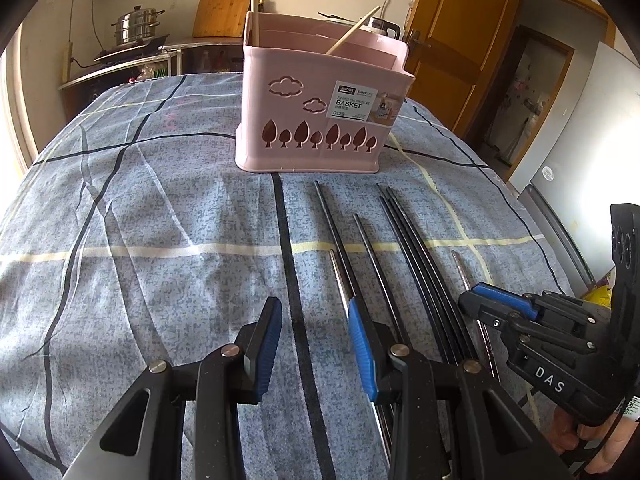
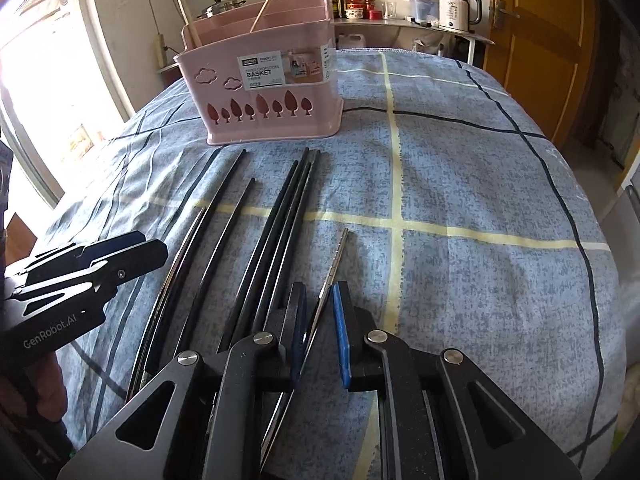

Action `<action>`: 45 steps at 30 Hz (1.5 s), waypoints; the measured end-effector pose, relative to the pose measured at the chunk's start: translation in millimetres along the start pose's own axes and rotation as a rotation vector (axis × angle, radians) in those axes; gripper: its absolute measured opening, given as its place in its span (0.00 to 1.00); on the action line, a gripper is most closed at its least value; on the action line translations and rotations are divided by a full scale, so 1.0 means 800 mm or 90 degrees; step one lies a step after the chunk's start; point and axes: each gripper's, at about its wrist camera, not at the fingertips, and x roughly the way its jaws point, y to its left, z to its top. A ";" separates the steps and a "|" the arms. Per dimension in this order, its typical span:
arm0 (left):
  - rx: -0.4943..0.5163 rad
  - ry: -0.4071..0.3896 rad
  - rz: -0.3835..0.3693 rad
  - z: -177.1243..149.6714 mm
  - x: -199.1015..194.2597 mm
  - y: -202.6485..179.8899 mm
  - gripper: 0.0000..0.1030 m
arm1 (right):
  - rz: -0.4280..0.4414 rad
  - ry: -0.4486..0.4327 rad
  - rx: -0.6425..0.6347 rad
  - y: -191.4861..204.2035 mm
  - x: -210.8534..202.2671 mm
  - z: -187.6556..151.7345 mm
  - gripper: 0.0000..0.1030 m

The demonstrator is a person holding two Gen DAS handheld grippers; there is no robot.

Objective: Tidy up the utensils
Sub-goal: 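Move both tools back down to the remaining chopsticks on the table, then close the left tool on a silver chopstick while the right tool grasps another silver chopstick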

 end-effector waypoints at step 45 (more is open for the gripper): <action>0.055 0.065 0.066 0.025 0.019 0.016 0.08 | 0.008 0.039 0.061 -0.020 0.017 0.033 0.09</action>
